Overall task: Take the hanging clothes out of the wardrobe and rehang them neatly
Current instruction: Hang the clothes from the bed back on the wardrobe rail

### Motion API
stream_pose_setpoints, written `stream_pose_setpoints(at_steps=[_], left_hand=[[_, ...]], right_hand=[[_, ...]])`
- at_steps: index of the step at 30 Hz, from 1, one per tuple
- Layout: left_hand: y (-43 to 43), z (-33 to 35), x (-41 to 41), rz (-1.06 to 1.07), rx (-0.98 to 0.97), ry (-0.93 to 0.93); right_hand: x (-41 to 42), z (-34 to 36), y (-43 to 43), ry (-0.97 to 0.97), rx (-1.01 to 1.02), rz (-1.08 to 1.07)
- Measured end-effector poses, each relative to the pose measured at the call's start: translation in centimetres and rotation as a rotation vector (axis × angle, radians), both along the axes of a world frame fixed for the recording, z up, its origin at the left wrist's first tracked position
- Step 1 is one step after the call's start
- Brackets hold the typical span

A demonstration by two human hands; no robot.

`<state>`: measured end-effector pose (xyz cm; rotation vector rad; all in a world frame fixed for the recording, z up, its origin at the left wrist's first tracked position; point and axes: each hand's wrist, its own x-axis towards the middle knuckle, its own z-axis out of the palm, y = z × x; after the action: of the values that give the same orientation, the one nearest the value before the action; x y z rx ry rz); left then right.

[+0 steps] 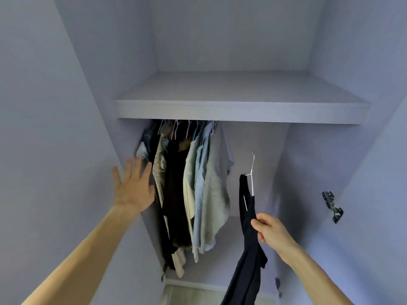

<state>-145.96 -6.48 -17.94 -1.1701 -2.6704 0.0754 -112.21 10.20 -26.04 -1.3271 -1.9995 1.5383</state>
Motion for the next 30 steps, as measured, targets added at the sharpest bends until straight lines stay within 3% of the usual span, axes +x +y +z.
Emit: stream_pose_setpoints(at_steps=[5, 9, 18, 26, 30], left_hand=[[-2.6, 2.4, -6.8, 0.130, 0.083, 0.246], [-4.5, 2.0, -8.6, 0.082, -0.007, 0.395], [-4.1, 0.9, -9.2, 0.033, 0.068, 0.517], [-3.9, 0.5, -9.4, 0.088, 0.045, 0.530], [-3.8, 0.2, -9.2, 0.129, 0.012, 0.522]], right_hand=[[-6.1, 2.8, 6.1, 0.057, 0.107, -0.005], [-11.0, 5.3, 10.8, 0.087, 0.207, 0.010], [-19.0, 7.3, 17.3, 0.113, 0.228, 0.029], [-19.5, 1.8, 17.6, -0.095, 0.269, 0.074], [-19.6, 1.7, 18.5, -0.176, 0.406, 0.120]])
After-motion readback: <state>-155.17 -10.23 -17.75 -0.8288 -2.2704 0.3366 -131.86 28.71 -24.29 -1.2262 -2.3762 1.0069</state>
